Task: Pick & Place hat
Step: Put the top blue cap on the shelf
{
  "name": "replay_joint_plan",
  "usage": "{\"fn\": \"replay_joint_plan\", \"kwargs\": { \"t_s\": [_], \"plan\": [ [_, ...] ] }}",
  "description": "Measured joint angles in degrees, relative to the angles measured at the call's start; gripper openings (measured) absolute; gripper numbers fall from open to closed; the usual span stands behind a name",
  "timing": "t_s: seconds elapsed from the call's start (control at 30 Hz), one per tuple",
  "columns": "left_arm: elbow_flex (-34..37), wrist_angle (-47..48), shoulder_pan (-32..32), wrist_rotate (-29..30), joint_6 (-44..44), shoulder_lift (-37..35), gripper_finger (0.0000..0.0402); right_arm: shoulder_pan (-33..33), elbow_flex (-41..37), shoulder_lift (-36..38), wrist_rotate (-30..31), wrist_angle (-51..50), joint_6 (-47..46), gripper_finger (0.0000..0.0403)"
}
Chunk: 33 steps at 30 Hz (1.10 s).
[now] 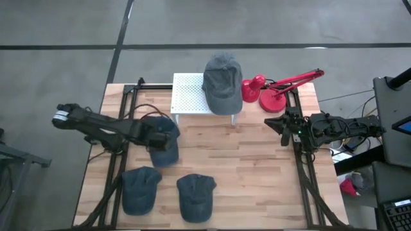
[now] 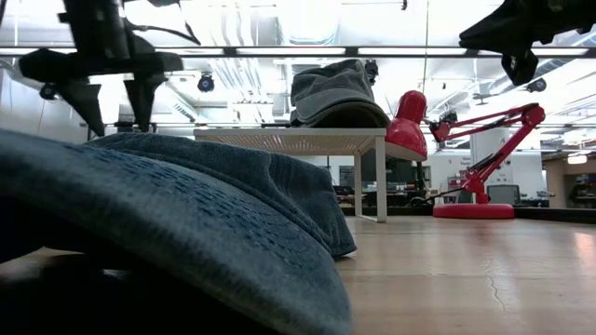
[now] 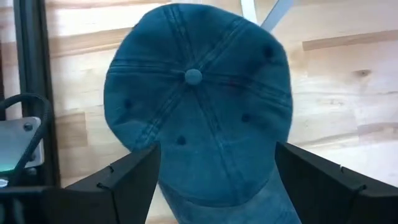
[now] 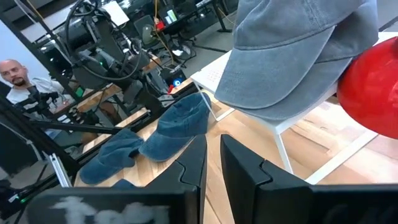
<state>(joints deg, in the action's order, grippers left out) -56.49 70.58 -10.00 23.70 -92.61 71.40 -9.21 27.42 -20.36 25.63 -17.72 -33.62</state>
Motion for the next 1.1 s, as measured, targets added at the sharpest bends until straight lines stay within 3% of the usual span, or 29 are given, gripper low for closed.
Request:
{"fn": "replay_joint_plan", "kwargs": {
  "t_s": [0.43, 1.1],
  "plan": [
    [-5.9, -0.7, 1.8, -0.5, -3.3, 9.7, 0.0316, 0.0, 0.0, 0.1, -1.0, -0.1, 0.7, 0.0043],
    [-5.8, -0.9, 2.0, 1.9, -1.8, 11.6, 0.0317, 0.0, 0.0, 0.1, -1.7, -0.5, 1.0, 0.0044]
  ]
}}
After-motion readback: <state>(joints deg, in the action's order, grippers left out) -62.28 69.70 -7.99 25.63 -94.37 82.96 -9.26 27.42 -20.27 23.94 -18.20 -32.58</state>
